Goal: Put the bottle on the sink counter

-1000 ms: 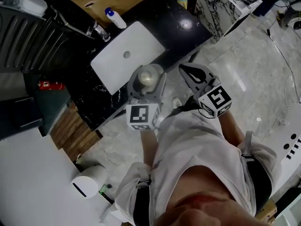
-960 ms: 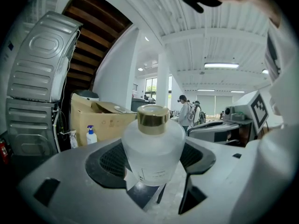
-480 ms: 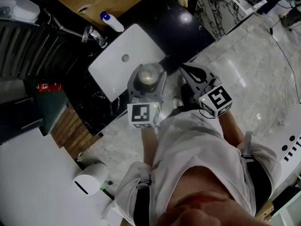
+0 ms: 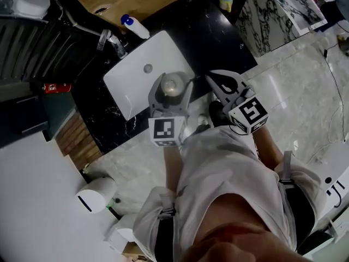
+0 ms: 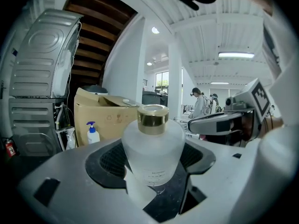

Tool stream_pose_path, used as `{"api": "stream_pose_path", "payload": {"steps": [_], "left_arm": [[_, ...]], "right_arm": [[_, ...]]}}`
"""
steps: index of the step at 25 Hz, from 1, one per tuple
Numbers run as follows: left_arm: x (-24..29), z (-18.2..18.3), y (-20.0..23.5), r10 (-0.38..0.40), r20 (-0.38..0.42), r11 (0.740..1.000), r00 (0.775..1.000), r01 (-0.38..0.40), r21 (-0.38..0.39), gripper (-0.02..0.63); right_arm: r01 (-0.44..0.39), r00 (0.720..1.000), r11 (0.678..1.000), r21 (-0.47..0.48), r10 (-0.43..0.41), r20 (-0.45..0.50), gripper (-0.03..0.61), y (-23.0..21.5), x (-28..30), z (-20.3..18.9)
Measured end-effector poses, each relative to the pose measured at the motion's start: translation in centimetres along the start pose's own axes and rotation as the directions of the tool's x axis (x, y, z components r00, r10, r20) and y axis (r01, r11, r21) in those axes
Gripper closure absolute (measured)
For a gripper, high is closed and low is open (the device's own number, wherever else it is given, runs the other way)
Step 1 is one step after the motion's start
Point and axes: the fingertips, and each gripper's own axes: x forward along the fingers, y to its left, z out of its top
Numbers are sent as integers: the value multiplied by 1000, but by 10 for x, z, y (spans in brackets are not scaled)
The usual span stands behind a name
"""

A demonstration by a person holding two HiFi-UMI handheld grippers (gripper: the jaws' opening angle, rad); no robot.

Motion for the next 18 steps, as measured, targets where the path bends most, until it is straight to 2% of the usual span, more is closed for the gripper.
{"api": "stream_pose_path", "payload": {"steps": [11,18], "left_arm": [[42,3,11,95,-32,995,995,-95,-10,285],[64,-3,20,113,-45,994,993,-113,-11,285]], "right_arm": [[-75,997,997,4,75,-17,581,-48,14,2],[-102,994,995,-1,102,-42,581,-63,25,-4]]}}
